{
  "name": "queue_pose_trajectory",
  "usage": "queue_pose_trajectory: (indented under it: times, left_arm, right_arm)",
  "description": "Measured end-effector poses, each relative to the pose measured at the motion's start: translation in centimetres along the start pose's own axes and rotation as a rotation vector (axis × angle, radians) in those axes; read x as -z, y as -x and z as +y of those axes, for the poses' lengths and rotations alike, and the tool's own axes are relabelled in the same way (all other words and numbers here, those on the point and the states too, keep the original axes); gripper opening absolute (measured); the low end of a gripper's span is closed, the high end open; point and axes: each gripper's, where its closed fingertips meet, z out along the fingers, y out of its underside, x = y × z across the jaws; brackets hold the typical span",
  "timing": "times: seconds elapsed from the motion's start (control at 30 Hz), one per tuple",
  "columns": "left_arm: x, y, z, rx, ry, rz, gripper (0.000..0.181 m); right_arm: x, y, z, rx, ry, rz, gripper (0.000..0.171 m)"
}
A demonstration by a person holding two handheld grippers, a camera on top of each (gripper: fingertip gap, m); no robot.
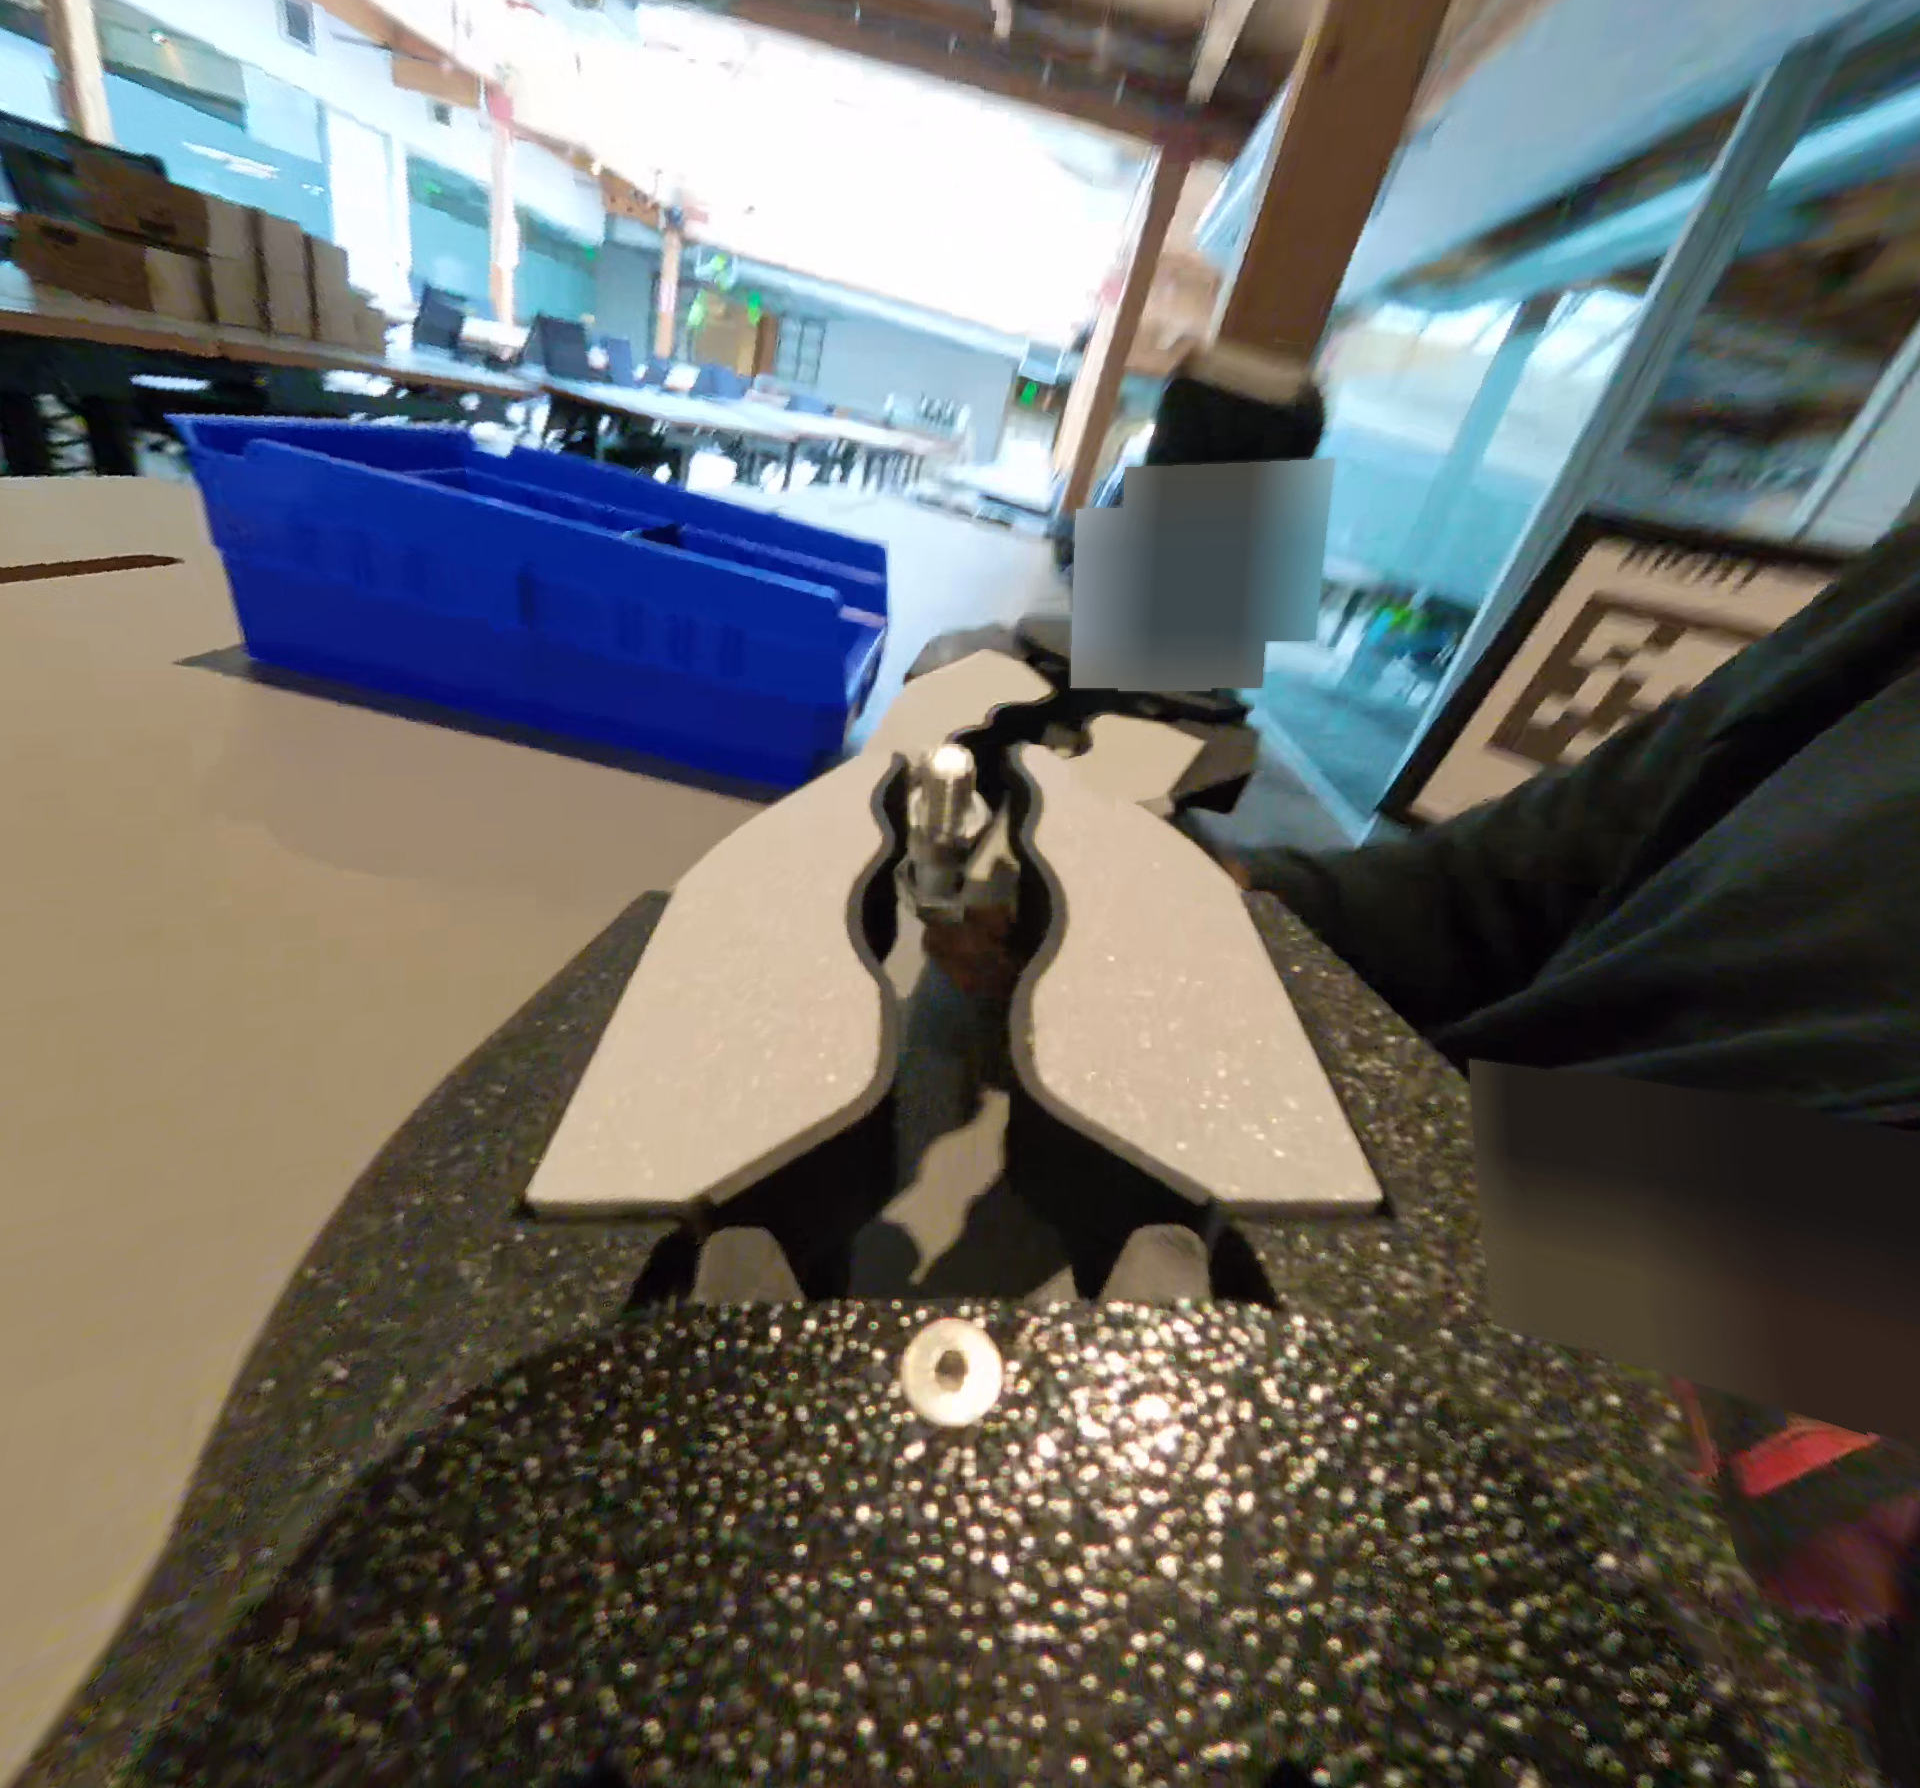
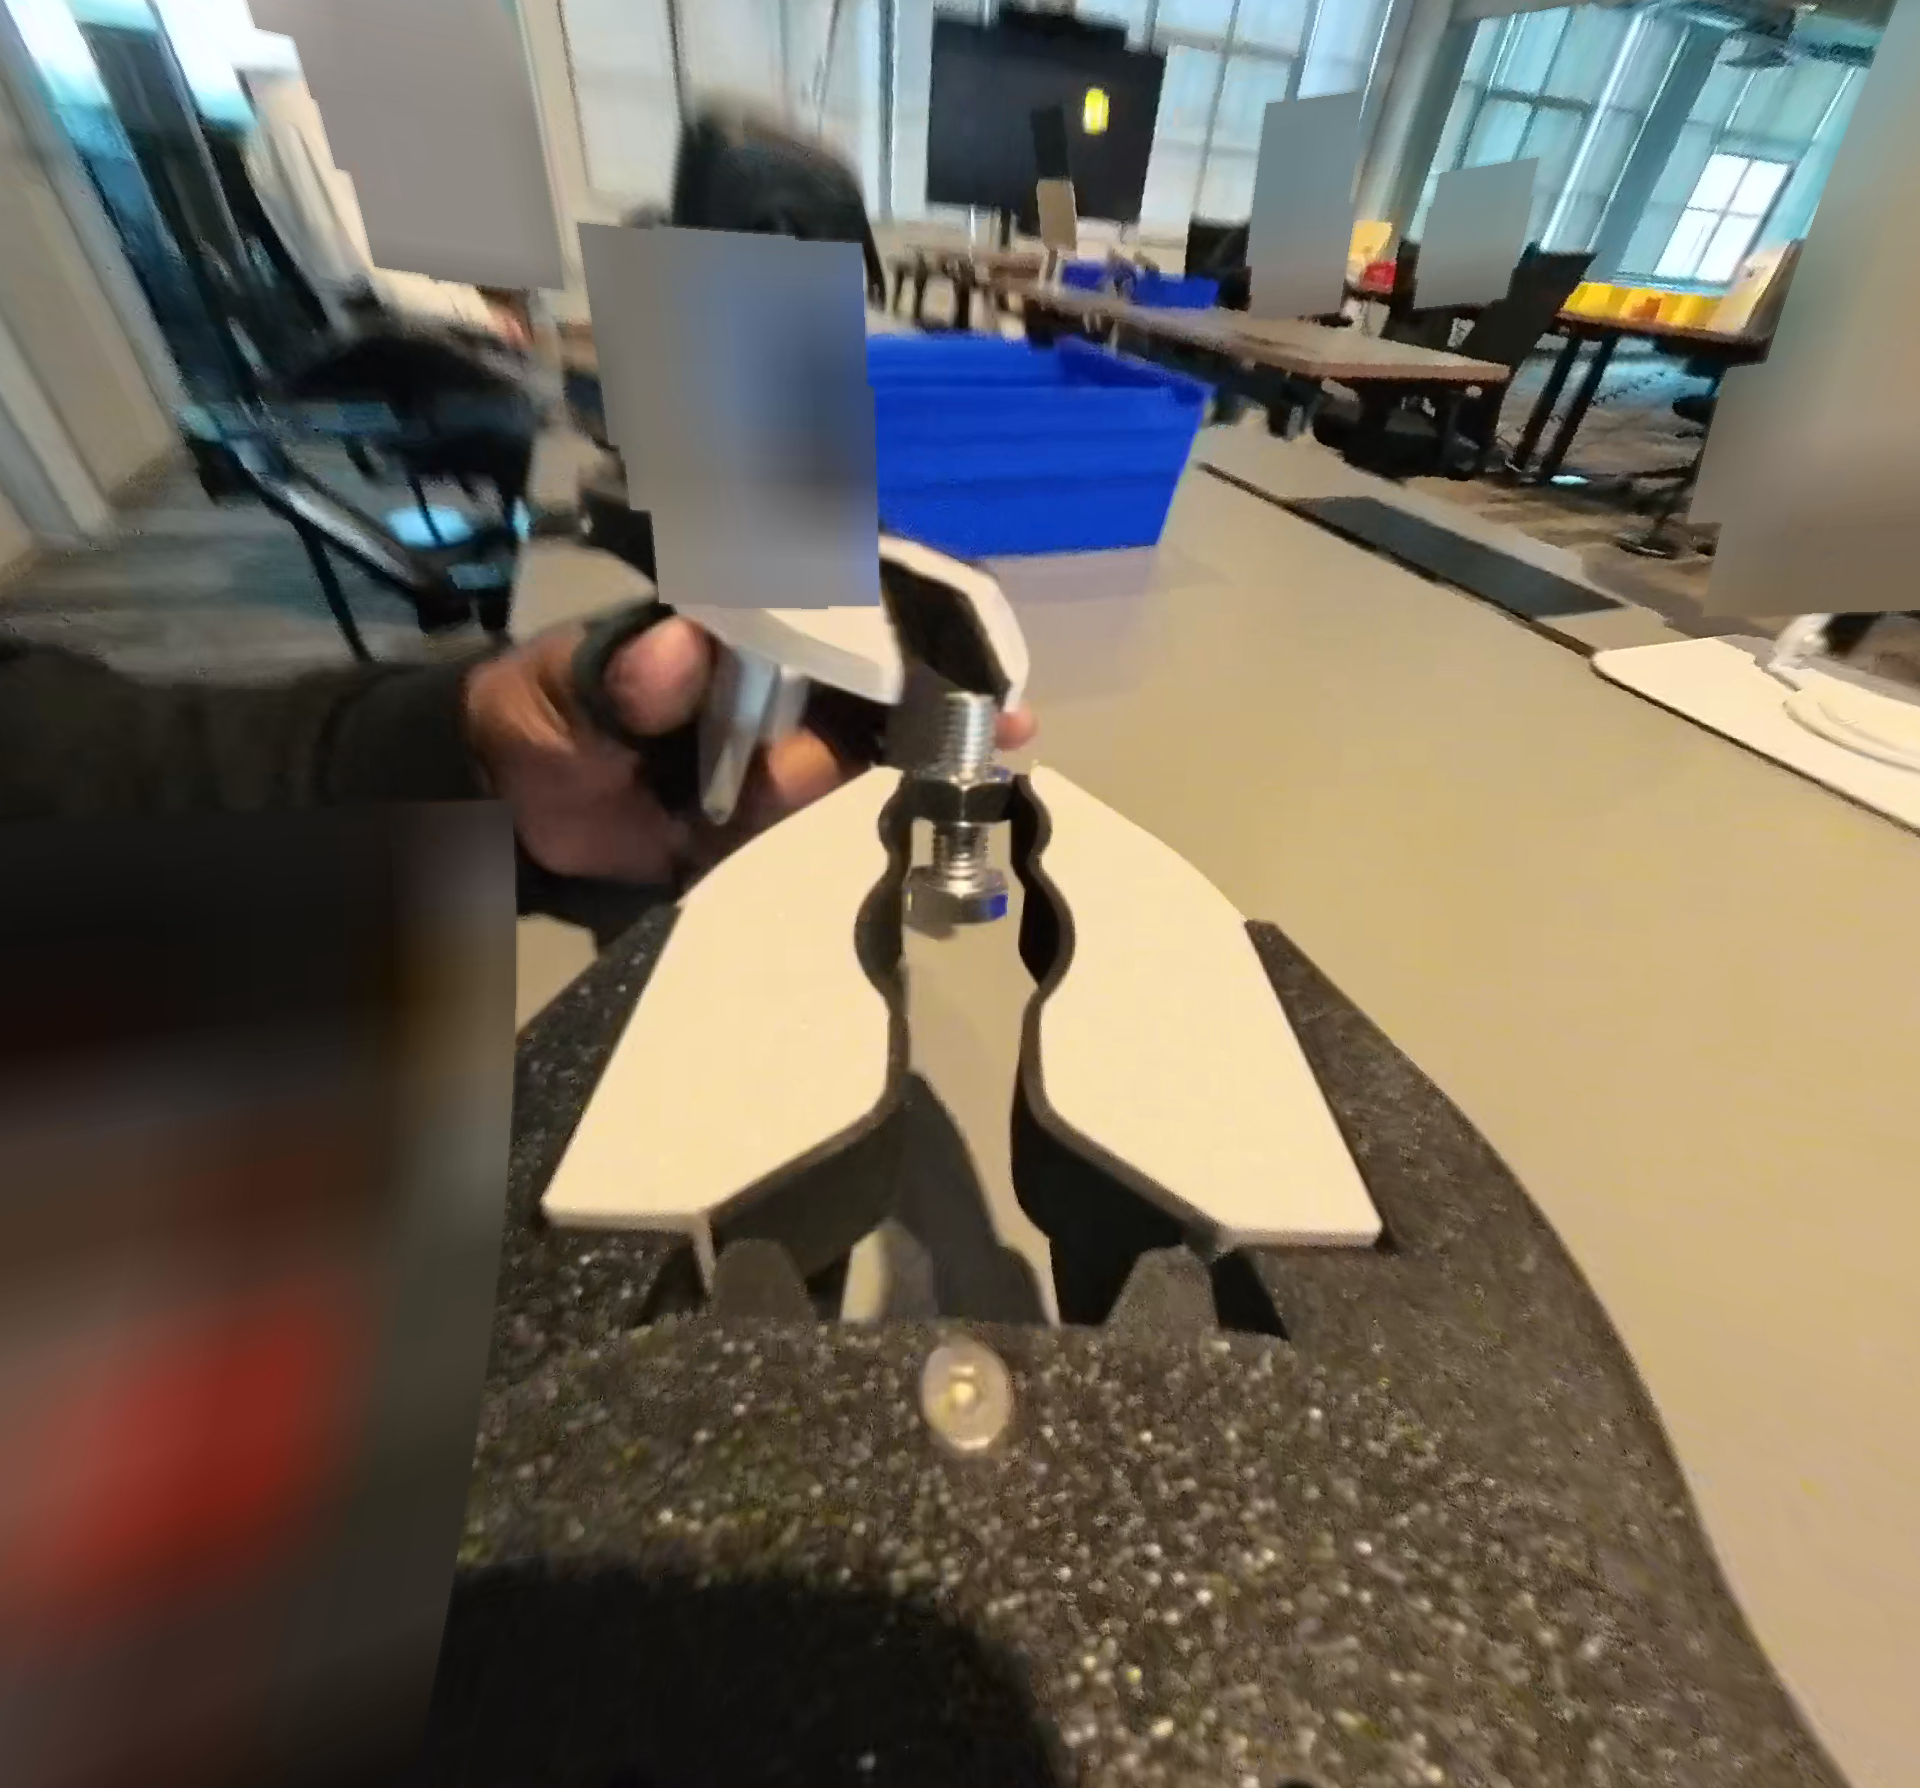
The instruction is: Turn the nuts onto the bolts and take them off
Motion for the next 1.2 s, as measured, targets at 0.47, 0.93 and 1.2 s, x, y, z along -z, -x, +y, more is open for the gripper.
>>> queue_pose_trajectory:
  times: [0.47,0.93,1.2]
  left_arm:
    - [-2.7,-0.5,-0.3,0.164,-0.121,0.052,0.032]
    - [-2.9,-1.8,-0.3,0.164,-0.125,0.135,0.026]
    - [-2.7,-2.2,-0.5,0.148,-0.133,0.149,0.017]
  right_arm:
    - [3.8,-1.0,-5.8,-0.563,-0.597,-0.341,0.018]
    - [2.8,-0.3,-5.4,-0.503,-0.538,-0.308,0.017]
    - [2.1,0.2,-5.0,-0.456,-0.496,-0.287,0.017]
